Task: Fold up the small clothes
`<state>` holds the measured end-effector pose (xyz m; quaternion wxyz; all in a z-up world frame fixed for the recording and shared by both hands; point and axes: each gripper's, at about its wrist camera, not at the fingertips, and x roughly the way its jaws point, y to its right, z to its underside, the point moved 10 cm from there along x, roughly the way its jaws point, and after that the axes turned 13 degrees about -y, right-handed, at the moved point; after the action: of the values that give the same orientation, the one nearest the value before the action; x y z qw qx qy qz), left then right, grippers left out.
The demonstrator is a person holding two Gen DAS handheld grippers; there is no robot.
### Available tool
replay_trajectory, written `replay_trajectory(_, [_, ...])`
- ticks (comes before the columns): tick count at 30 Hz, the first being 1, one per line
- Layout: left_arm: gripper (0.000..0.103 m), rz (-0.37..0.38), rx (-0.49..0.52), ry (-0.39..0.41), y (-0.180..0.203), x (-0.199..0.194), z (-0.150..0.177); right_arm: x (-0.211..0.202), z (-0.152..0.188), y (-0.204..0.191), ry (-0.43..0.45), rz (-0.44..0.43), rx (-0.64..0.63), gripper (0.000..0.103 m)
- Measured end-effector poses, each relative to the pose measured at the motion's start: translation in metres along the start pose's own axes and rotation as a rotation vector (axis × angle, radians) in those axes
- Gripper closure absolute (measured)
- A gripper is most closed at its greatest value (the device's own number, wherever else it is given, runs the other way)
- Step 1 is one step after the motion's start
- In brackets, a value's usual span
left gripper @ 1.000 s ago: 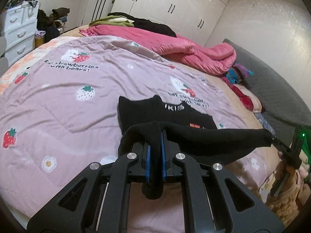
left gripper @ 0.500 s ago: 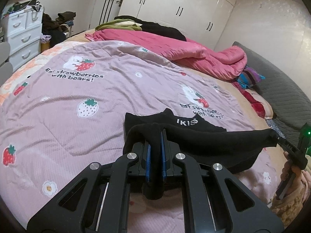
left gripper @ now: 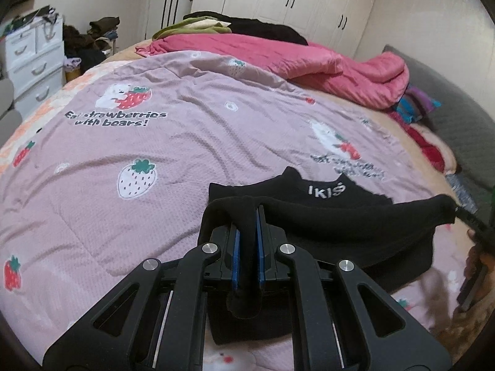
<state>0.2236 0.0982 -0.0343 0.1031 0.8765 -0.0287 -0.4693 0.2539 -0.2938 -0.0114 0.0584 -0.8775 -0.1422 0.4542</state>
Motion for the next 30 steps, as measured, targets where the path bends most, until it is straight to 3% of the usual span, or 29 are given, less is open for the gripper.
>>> replay_trajectory(10, [0.096, -0.032, -0.014, -0.037, -0.01, 0.031, -0.001, 0.03, 0.008, 0.003, -0.051, 0.03, 0.009, 0.092])
replay_trajectory(11, [0.09, -0.038, -0.021, -0.032, -0.013, 0.03, -0.001, 0.031, 0.008, 0.003, -0.051, 0.033, 0.01, 0.081])
replay_trajectory(12, [0.087, -0.035, -0.026, -0.032, -0.014, 0.029, -0.002, 0.032, 0.007, 0.005, -0.049, 0.043, 0.012, 0.06])
replay_trajectory(13, [0.081, -0.032, -0.032, -0.029, -0.016, 0.028, -0.001, 0.032, 0.008, 0.006, -0.048, 0.047, 0.016, 0.05])
replay_trajectory(14, [0.075, -0.032, -0.036, -0.02, -0.018, 0.024, -0.001, 0.03, 0.008, 0.006, -0.039, 0.043, 0.019, 0.048])
replay_trajectory(20, [0.075, -0.013, -0.023, 0.038, -0.015, -0.008, 0.01, 0.01, 0.015, -0.001, 0.011, 0.059, -0.038, 0.048])
replay_trajectory(22, [0.075, -0.001, -0.001, 0.045, -0.009, -0.016, 0.02, 0.003, 0.023, -0.005, 0.022, 0.061, -0.07, 0.054])
replay_trajectory(24, [0.079, 0.021, 0.015, 0.03, -0.001, -0.019, 0.035, -0.001, 0.03, -0.01, 0.023, 0.064, -0.107, 0.079])
replay_trajectory(25, [0.087, 0.025, 0.025, 0.019, 0.002, -0.017, 0.04, 0.0, 0.036, -0.014, 0.008, 0.07, -0.135, 0.084])
replay_trajectory(26, [0.093, 0.026, 0.039, 0.003, 0.006, -0.015, 0.046, 0.002, 0.04, -0.016, -0.005, 0.071, -0.149, 0.087])
replay_trajectory(30, [0.093, -0.024, 0.13, -0.098, 0.021, 0.018, 0.073, 0.025, 0.059, -0.029, -0.088, 0.077, -0.214, 0.088])
